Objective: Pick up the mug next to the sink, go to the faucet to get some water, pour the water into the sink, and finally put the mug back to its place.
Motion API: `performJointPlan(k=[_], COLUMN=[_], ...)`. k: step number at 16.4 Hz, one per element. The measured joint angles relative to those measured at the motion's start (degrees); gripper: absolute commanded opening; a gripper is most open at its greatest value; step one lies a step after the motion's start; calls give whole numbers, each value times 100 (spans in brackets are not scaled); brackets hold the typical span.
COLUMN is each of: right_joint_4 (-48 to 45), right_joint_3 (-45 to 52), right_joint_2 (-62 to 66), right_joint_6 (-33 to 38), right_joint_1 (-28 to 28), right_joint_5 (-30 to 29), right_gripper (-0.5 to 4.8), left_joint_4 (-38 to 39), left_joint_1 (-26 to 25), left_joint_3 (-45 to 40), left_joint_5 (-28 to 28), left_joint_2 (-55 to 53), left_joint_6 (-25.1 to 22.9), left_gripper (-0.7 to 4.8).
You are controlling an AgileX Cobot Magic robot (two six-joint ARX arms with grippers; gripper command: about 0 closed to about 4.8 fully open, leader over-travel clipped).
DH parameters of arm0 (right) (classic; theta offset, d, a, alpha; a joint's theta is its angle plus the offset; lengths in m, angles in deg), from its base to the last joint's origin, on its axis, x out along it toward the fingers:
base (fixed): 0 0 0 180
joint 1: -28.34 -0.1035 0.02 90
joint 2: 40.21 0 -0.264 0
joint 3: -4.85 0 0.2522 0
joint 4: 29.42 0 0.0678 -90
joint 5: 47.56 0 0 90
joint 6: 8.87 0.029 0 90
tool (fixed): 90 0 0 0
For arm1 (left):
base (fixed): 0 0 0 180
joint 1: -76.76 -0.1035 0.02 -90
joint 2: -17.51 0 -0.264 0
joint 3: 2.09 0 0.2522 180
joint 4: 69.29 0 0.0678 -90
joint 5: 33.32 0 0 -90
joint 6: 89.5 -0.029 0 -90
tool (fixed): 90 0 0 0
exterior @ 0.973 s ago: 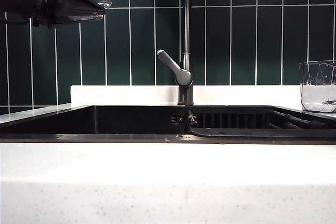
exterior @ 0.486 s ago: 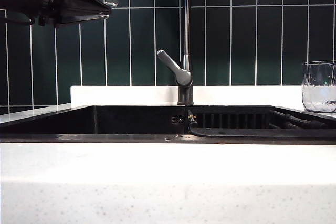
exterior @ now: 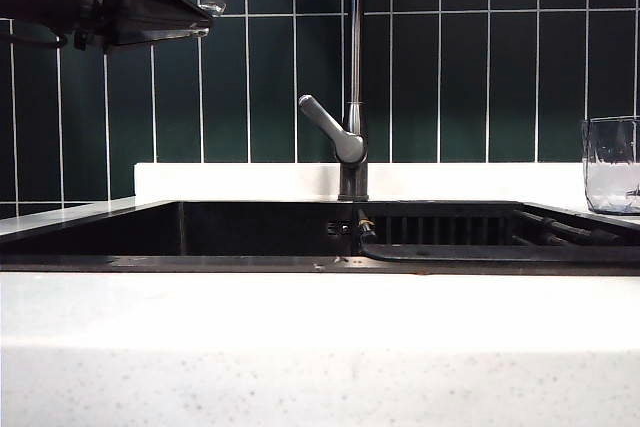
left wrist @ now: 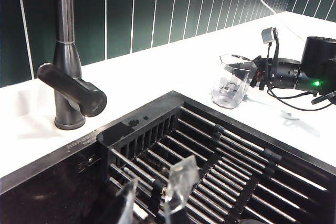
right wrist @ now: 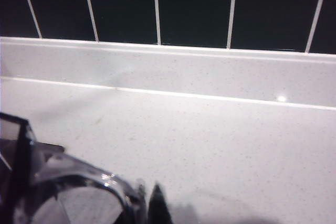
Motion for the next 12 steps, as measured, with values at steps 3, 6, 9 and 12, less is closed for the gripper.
performJointPlan(k=[3,6,9,12], right_joint_4=[2,105,339,984], right_joint_3=[-2,0,37,35], right_joint_2=[0,-31,-560,-1145], right_joint_6=[2,271,372,380], right_joint_1=[-72,-70,-61,-345], right_joint_5=[-7,-2,-20,-39], right_gripper=[-5,-5,-5,-5], left_joint_4=[-2,7,83,149], left_joint_1=[0,0,0,0], left_joint_3=[0,0,0,0], left_joint_5=[-17,-87,-125,-129], left_joint_2=[2,2,2,2], left_joint_6=[0,-2,-138,-149], left_gripper=[84,84,84,84])
